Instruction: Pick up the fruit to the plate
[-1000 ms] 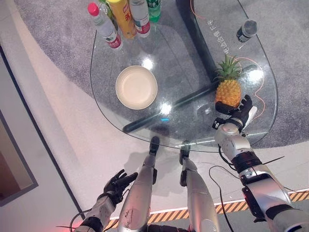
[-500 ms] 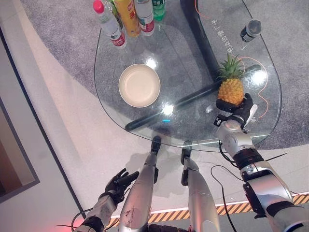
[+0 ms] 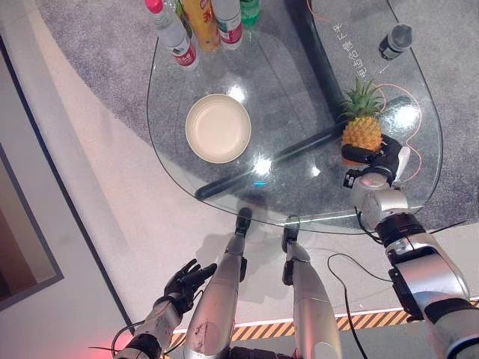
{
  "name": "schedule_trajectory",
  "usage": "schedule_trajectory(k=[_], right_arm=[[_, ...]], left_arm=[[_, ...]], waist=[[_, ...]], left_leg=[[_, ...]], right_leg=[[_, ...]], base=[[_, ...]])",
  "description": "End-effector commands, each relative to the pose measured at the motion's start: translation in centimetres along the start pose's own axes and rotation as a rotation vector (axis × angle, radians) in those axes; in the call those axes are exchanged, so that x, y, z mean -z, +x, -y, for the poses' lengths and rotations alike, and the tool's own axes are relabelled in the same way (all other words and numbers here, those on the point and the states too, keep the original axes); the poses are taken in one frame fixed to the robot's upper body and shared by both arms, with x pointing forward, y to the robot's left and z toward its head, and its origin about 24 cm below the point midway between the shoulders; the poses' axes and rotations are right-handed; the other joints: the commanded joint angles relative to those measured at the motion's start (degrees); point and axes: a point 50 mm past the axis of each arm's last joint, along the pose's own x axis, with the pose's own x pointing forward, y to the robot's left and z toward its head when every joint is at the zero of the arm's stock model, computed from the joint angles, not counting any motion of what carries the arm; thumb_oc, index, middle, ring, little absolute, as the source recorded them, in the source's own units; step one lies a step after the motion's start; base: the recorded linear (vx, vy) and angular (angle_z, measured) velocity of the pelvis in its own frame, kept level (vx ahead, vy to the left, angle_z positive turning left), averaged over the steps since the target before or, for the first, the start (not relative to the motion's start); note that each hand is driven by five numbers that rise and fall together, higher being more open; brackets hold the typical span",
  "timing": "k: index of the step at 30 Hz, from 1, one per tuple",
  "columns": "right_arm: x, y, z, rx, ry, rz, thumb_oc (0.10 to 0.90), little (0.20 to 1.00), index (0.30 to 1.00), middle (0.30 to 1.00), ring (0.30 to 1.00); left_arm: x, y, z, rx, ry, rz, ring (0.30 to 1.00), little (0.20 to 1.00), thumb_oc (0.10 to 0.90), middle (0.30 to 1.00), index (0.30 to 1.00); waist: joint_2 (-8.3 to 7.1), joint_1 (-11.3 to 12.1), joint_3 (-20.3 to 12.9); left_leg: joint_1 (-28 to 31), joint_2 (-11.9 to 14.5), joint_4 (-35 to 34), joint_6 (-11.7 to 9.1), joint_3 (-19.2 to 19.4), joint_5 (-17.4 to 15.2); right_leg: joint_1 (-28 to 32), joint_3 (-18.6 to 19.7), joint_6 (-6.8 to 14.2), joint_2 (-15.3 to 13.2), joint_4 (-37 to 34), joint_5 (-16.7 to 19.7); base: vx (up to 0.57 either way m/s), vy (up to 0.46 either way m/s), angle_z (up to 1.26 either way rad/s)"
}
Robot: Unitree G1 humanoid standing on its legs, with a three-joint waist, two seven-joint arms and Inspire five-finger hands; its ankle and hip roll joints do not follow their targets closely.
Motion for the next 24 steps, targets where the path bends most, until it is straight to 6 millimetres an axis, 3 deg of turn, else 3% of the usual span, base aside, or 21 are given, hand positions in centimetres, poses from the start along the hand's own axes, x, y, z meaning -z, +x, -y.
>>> schedule_trajectory(k=[1,18,24], right_arm=[[-1.0,0.8,1.5,-0.029,-0.1,0.018,0.1,0.2,0.3,0.3,0.3],[0.6,1.2,1.8,-0.118,-0.109,-0.044,0.1,0.2,0.3,0.3,0.3],[0.6,-0.1,0.6,-0.168,-0.01,0.023,0.1,0.2,0.3,0.3,0.3]], left_arm=[[1.6,-0.5,-0.5,0.012,0.01,-0.056,0.9,0.9,0.8,0.9,0.9],[0.4,-0.5,0.1,0.035,-0.019,0.012,0.9,0.9,0.8,0.9,0.9],[-2.4,-0.6,1.4,0.096,-0.081,0.153,0.9,0.9,0.8,0.9,0.9]], waist=[[0.99,0.39,-0.97],[1.27,0.35,-0.97],[0.87,-0.58,-0.97]], left_leg=[[-2.28,-4.18,7.04,1.06,-2.57,-7.05],[-0.86,-3.95,6.41,1.06,-2.66,-7.04],[1.07,-3.67,5.89,1.01,-2.37,-7.31]], right_leg=[[0.85,-5.89,0.76,-0.15,-1.69,1.62],[1.73,-5.74,0.59,0.24,-1.56,1.32],[3.44,-4.88,0.62,0.55,-1.83,1.09]], base=[[0.02,-0.03,0.09],[0.0,-0.003,0.01],[0.0,-0.005,0.0]])
